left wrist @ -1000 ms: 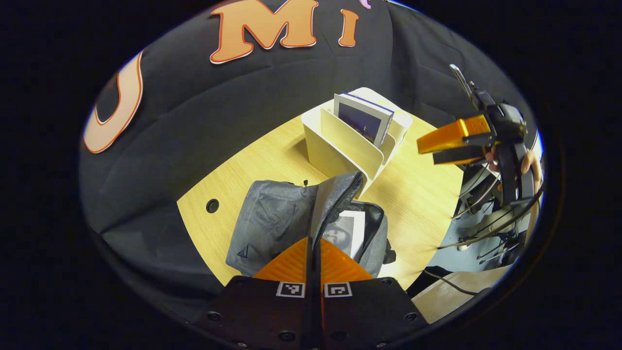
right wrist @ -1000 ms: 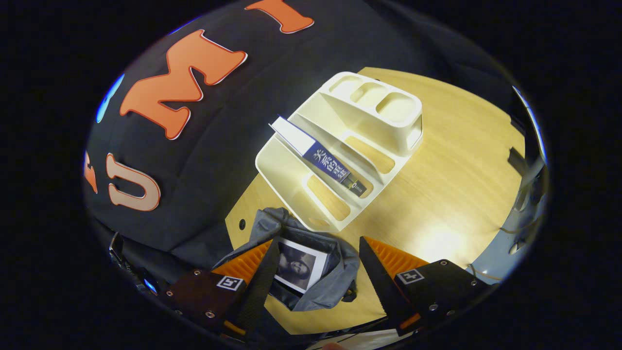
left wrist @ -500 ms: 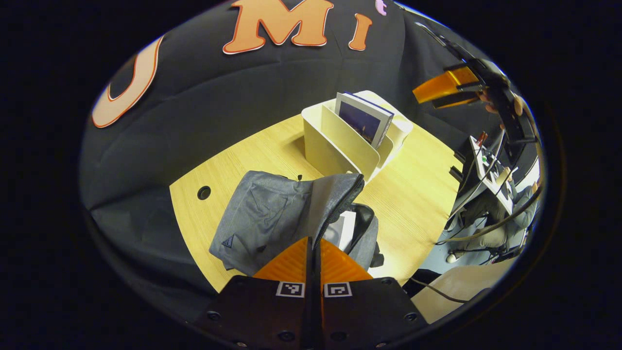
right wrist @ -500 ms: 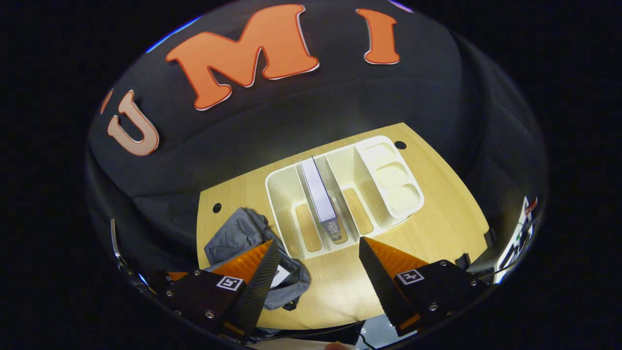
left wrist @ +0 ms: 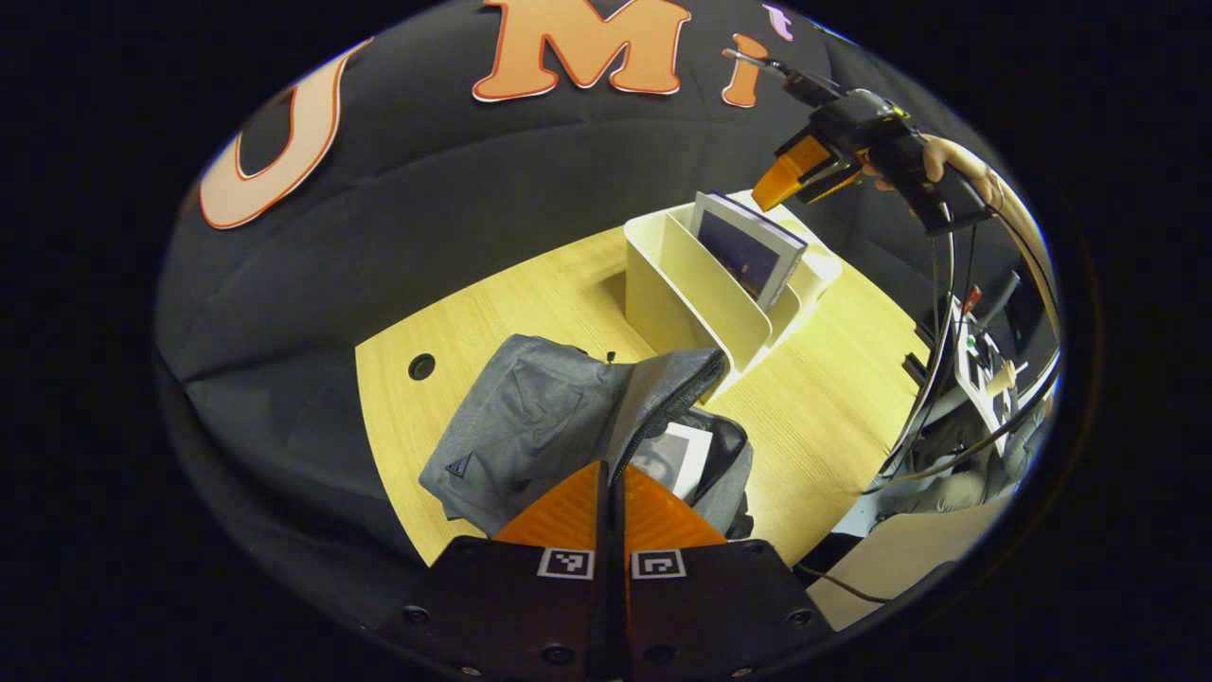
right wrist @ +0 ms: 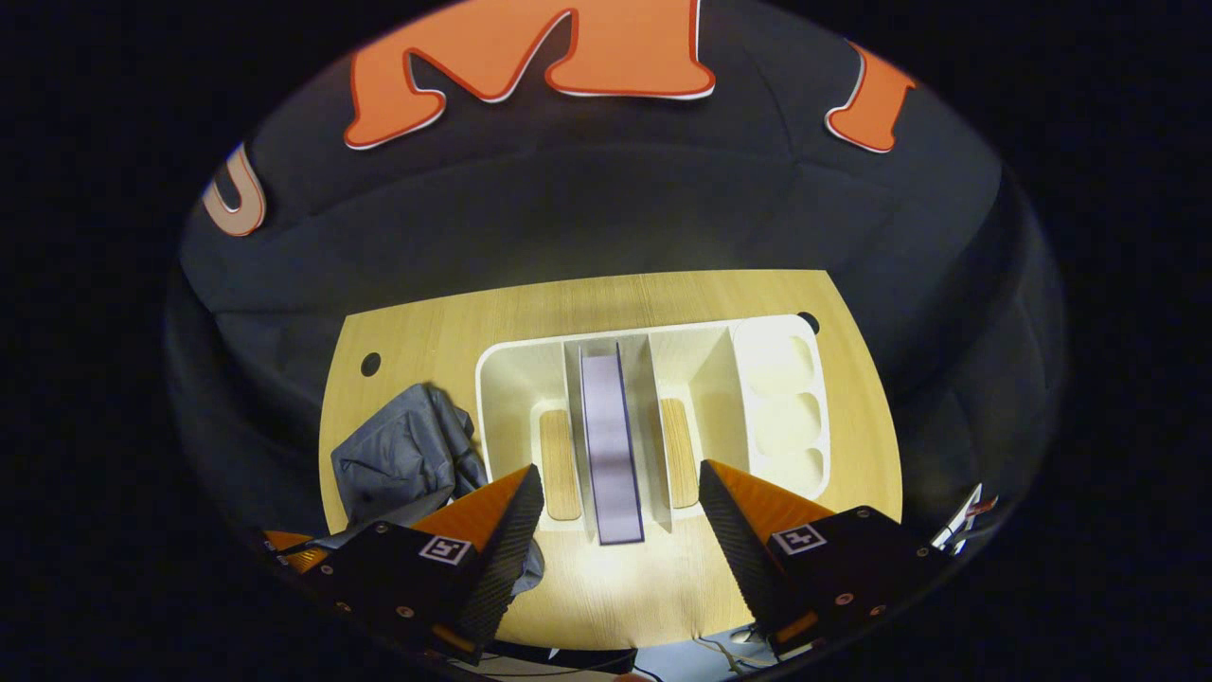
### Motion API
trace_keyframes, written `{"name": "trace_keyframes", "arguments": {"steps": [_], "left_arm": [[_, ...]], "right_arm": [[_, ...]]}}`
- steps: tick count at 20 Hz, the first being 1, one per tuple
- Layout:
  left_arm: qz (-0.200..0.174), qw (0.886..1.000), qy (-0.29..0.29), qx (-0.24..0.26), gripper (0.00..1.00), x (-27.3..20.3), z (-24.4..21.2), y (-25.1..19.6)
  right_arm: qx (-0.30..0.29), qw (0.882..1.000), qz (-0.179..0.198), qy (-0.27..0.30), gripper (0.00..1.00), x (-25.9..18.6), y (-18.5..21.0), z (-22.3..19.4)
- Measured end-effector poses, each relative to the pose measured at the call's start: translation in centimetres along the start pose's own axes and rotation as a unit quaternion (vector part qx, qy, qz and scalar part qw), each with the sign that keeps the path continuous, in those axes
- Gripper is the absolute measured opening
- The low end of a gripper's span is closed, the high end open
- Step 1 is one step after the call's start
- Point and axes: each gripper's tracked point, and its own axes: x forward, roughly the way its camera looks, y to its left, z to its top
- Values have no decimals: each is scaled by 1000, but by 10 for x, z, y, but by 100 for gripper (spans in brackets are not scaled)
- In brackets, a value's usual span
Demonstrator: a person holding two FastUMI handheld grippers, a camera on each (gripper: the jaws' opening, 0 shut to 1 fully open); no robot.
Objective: Open the schoolbag, grab two books from the bookshelf and put them into the schoolbag.
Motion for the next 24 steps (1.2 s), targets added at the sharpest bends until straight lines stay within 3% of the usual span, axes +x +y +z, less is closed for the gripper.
{"name": "trace_keyframes", "arguments": {"steps": [6,8,10,11,12,15,20,24], "left_arm": [[19,1000,7,-21,1,5,1,7],[24,999,9,-23,0,6,0,9],[25,999,11,-25,1,5,-2,11],[26,999,12,-26,0,5,-3,11],[27,999,13,-26,1,5,-4,12],[27,999,12,-25,1,4,-4,13],[21,999,5,-24,0,-2,-1,15],[14,1000,-5,-27,0,-11,0,21]], "right_arm": [[0,999,12,50,99,58,12,-4],[-3,998,11,59,93,69,15,-8],[-1,998,7,67,80,77,16,-13],[2,998,5,69,70,79,15,-14],[6,998,2,69,53,81,13,-14],[10,998,-5,65,37,79,10,-13],[28,999,2,36,35,46,8,-3],[17,1000,-18,-12,35,-5,0,11]]}}
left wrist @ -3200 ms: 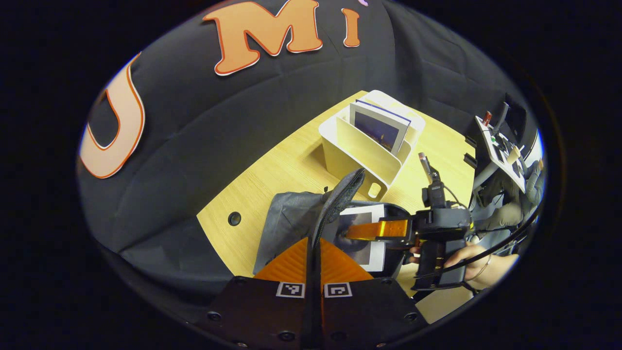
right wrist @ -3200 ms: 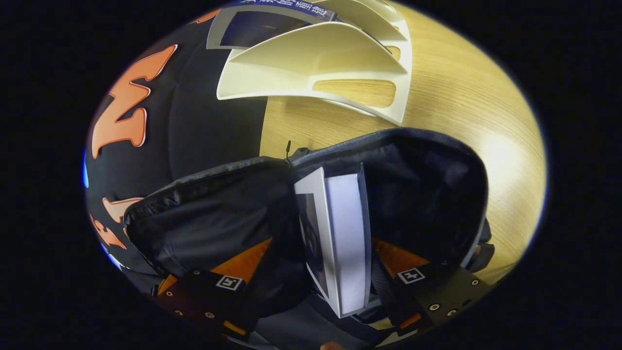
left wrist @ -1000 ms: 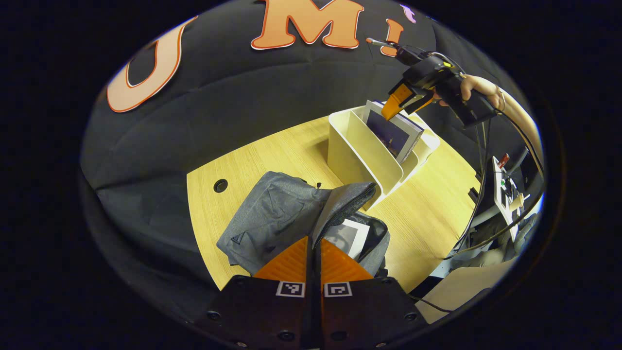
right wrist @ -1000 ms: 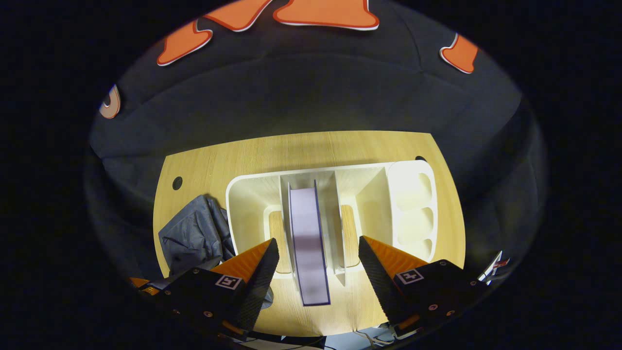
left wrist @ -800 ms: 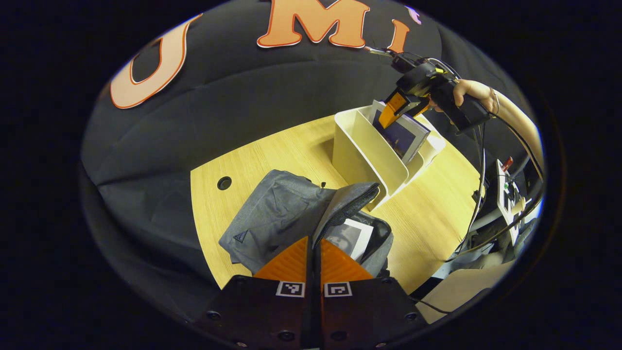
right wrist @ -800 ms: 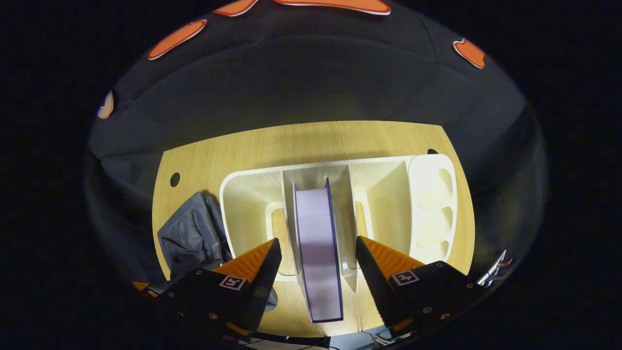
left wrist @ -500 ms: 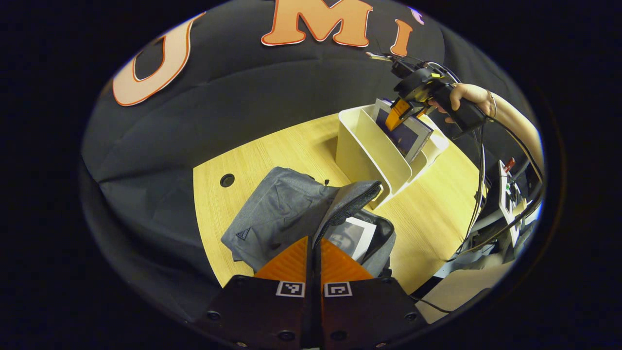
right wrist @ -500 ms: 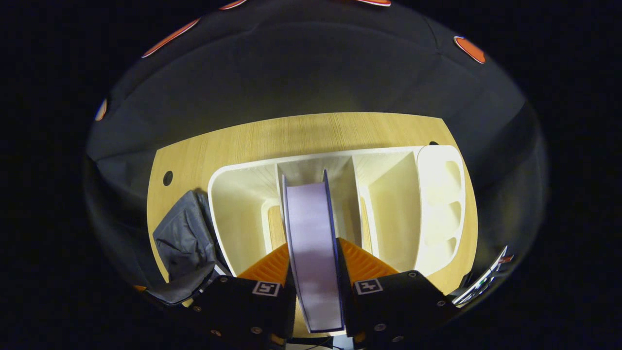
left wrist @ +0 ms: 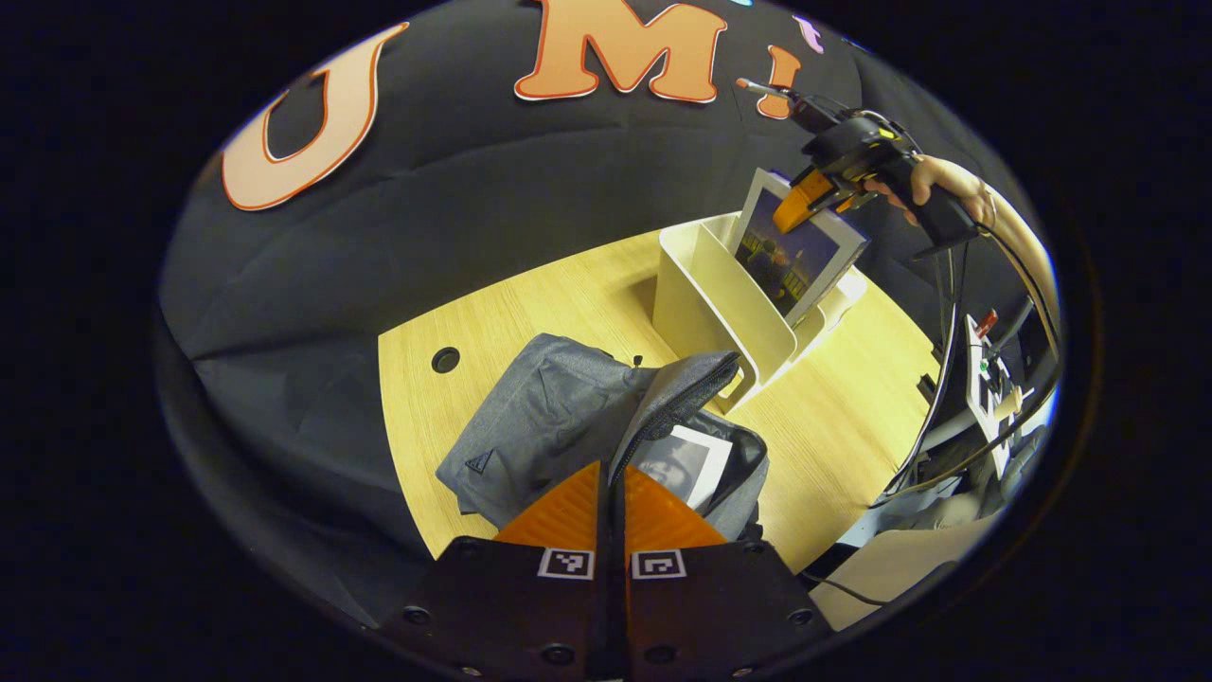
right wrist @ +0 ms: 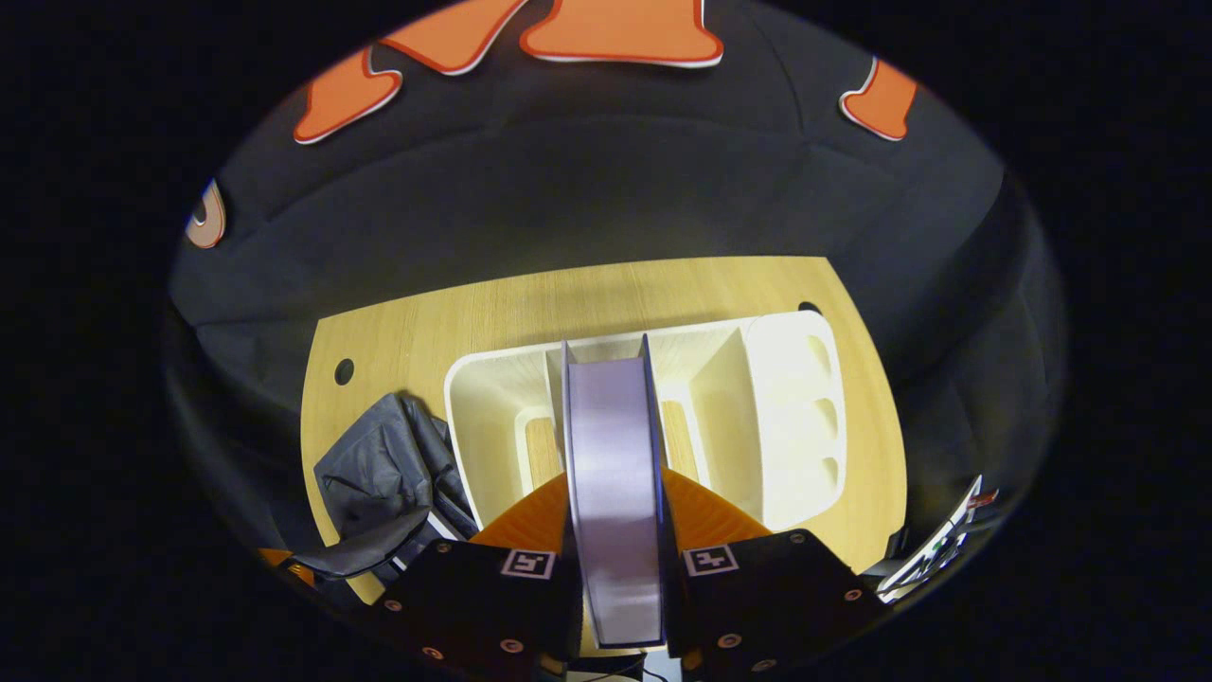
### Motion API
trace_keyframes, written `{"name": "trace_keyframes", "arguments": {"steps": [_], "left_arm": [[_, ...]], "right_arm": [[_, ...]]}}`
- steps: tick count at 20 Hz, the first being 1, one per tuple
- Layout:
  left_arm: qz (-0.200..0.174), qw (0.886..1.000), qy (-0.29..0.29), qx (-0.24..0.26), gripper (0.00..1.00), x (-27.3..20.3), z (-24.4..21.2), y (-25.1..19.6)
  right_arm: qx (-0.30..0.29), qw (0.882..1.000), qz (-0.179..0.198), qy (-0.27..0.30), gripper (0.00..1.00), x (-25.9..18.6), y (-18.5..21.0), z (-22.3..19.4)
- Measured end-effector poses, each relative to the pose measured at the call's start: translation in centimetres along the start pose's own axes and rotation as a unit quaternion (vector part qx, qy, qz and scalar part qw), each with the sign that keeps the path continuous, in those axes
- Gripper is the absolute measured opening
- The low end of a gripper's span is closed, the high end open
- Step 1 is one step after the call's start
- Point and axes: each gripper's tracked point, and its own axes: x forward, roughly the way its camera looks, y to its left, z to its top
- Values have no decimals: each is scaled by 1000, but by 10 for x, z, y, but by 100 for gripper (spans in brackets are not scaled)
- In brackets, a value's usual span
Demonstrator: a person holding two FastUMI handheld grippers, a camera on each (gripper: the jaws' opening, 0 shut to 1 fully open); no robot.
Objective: Open the schoolbag, grab two books from the bookshelf and put them into the schoolbag.
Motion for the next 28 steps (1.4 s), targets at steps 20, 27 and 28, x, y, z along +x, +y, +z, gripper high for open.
{"name": "trace_keyframes", "arguments": {"steps": [20,27,28], "left_arm": [[-27,997,-18,75,0,-11,25,20],[-8,995,-20,92,0,-17,33,23],[-6,995,-21,95,0,-18,35,24]], "right_arm": [[200,951,204,-116,34,-169,87,-135],[340,895,288,-40,33,-87,126,-205],[351,890,289,-26,34,-73,134,-211]]}}
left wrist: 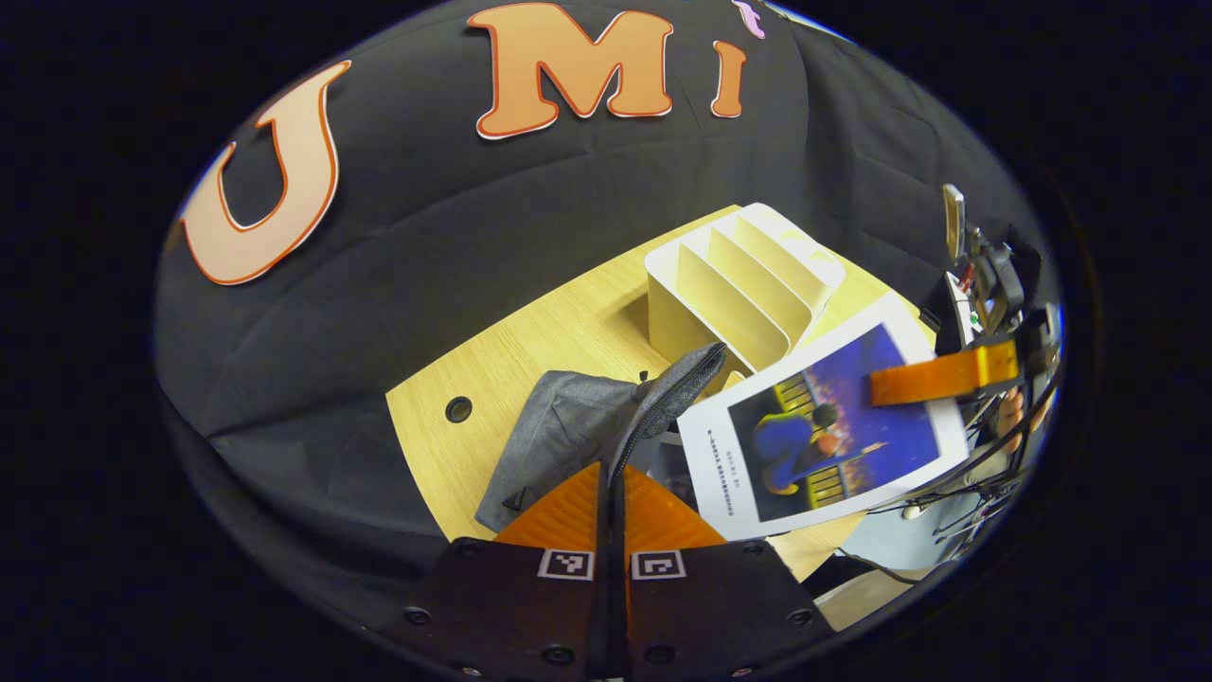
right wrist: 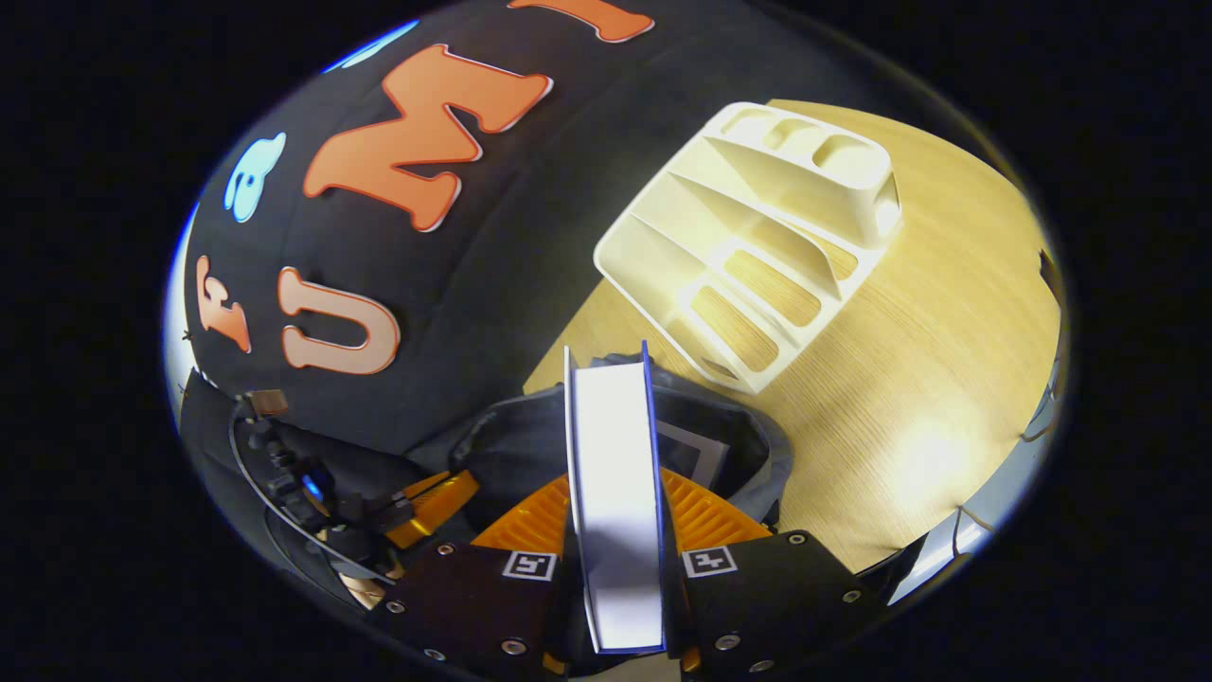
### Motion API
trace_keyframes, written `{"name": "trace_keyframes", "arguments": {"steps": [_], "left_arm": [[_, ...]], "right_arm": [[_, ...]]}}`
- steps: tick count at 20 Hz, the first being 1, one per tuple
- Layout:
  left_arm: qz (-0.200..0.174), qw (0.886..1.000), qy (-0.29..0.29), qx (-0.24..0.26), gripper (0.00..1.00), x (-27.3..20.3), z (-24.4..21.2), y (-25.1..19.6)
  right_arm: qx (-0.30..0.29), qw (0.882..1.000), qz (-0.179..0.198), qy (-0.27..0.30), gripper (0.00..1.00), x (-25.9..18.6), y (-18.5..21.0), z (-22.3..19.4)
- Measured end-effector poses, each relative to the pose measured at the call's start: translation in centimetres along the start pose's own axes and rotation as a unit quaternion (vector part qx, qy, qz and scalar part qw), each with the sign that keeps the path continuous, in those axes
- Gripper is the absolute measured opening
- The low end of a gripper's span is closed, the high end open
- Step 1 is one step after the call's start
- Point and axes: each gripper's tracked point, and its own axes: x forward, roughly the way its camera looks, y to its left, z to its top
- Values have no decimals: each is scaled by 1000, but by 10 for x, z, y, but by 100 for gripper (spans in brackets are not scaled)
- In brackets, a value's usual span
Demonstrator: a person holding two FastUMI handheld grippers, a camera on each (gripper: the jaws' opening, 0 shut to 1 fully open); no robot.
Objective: Open the schoolbag, grab two books from the bookshelf and put them into the schoolbag.
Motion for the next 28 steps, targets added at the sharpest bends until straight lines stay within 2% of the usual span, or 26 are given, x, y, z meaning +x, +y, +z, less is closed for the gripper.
{"name": "trace_keyframes", "arguments": {"steps": [6,11,15,17,20,22,23,24,25,26,27,28], "left_arm": [[1,1000,-1,10,0,-9,11,2],[-2,1000,3,18,0,-9,14,-1],[-4,999,3,39,0,-12,19,-8],[-5,999,4,51,0,-13,21,-14],[1,998,7,60,1,-10,23,-14],[-4,998,10,57,0,-8,23,-15],[-5,998,12,54,0,-6,23,-14],[-5,999,15,52,0,-4,23,-13],[-8,999,16,49,0,-4,22,-12],[-12,999,17,44,0,-5,21,-13],[-14,999,17,40,0,-3,20,-13],[-17,999,17,33,1,1,19,-13]], "right_arm": [[127,991,42,29,34,66,-14,-28],[188,978,96,-3,33,109,-5,-28],[215,970,113,-31,34,137,3,-30],[231,966,112,-42,34,149,8,-30],[244,964,87,-55,37,169,9,-30],[249,966,51,-39,42,181,4,-42],[250,967,38,-29,51,183,2,-47],[251,967,26,-13,43,184,2,-57],[253,967,17,3,47,184,2,-63],[252,967,14,13,65,182,2,-67],[248,969,11,16,89,182,4,-66],[243,970,5,20,81,176,5,-68]]}}
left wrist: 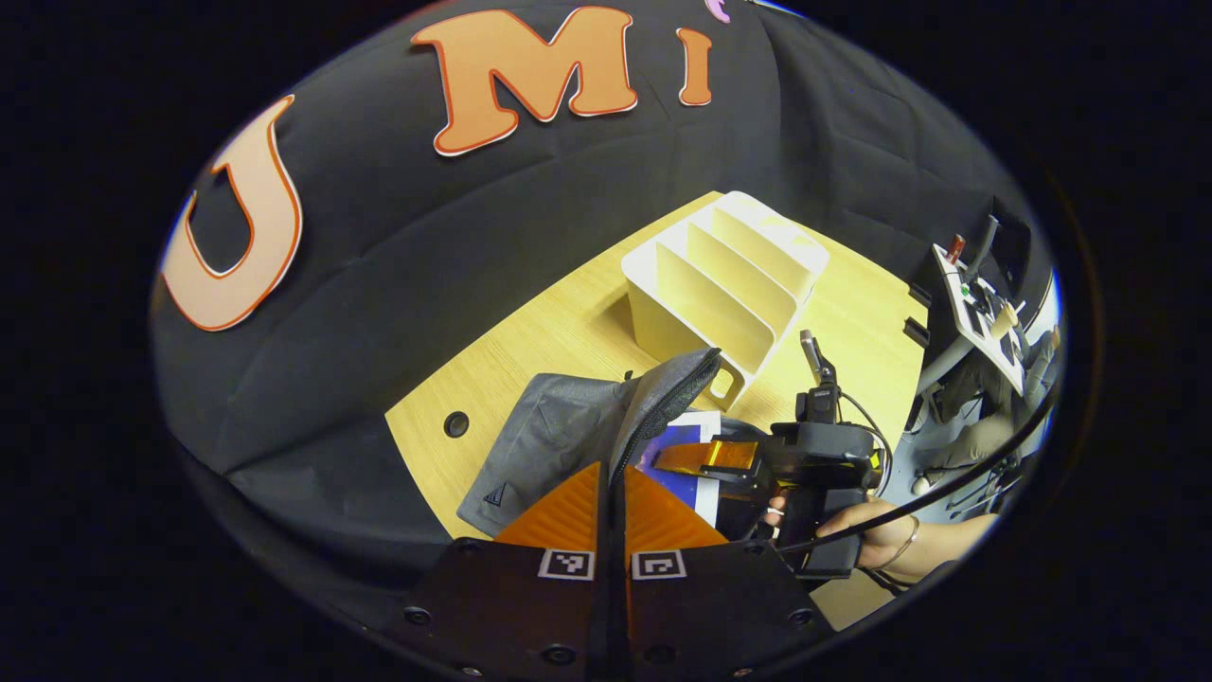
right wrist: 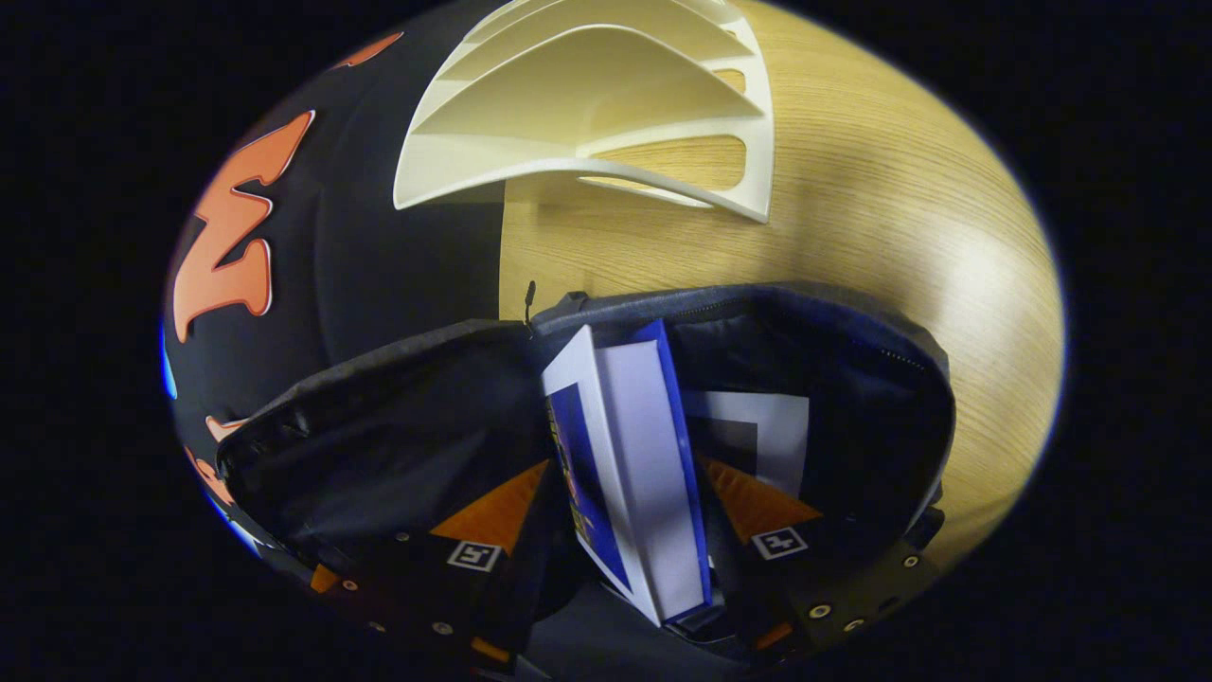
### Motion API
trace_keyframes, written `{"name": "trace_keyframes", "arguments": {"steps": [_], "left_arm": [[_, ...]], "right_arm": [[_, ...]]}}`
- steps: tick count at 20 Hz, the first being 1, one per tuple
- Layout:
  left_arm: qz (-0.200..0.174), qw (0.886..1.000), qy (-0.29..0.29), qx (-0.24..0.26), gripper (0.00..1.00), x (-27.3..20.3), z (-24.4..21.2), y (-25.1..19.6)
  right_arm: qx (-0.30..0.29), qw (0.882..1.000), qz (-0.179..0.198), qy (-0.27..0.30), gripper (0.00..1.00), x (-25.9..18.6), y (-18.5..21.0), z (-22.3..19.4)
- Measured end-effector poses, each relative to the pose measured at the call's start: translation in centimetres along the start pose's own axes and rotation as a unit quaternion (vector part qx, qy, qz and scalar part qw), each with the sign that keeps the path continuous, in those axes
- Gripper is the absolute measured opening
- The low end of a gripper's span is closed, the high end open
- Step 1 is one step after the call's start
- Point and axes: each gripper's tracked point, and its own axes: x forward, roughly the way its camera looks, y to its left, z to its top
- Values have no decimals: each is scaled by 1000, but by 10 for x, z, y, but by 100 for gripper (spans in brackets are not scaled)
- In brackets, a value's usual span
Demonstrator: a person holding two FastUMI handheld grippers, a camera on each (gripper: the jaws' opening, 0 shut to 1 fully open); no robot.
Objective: Open the schoolbag, grab two books from the bookshelf and put them into the schoolbag.
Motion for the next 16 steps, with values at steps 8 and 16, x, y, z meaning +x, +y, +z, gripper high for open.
{"name": "trace_keyframes", "arguments": {"steps": [8,16], "left_arm": [[-23,999,4,-43,0,8,-24,-17],[-25,995,-6,-93,2,20,-41,-49]], "right_arm": [[-128,988,-78,-19,99,-62,-16,31],[-225,964,-128,-55,98,-131,-23,85]]}}
